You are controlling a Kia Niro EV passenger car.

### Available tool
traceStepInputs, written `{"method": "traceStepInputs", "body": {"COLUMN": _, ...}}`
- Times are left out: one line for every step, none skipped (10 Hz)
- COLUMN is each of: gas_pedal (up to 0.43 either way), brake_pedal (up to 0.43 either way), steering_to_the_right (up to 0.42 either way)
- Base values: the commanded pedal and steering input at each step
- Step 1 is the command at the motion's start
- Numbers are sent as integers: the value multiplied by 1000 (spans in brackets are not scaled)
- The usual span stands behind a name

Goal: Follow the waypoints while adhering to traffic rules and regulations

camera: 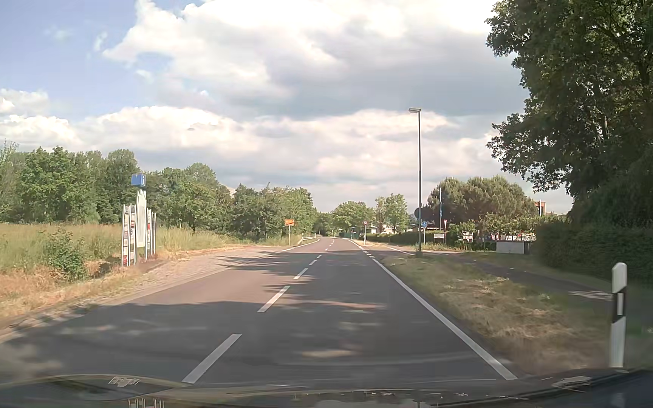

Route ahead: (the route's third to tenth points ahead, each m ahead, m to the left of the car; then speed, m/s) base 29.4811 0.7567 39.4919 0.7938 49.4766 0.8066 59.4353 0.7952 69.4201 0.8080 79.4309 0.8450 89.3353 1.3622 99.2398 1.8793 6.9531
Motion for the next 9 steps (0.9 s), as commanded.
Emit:
{"method": "traceStepInputs", "body": {"gas_pedal": 79, "brake_pedal": 0, "steering_to_the_right": 3}}
{"method": "traceStepInputs", "body": {"gas_pedal": 79, "brake_pedal": 0, "steering_to_the_right": 3}}
{"method": "traceStepInputs", "body": {"gas_pedal": 79, "brake_pedal": 0, "steering_to_the_right": 3}}
{"method": "traceStepInputs", "body": {"gas_pedal": 79, "brake_pedal": 0, "steering_to_the_right": 3}}
{"method": "traceStepInputs", "body": {"gas_pedal": 79, "brake_pedal": 0, "steering_to_the_right": 3}}
{"method": "traceStepInputs", "body": {"gas_pedal": 79, "brake_pedal": 0, "steering_to_the_right": 3}}
{"method": "traceStepInputs", "body": {"gas_pedal": 79, "brake_pedal": 0, "steering_to_the_right": 3}}
{"method": "traceStepInputs", "body": {"gas_pedal": 79, "brake_pedal": 0, "steering_to_the_right": 3}}
{"method": "traceStepInputs", "body": {"gas_pedal": 79, "brake_pedal": 0, "steering_to_the_right": 3}}
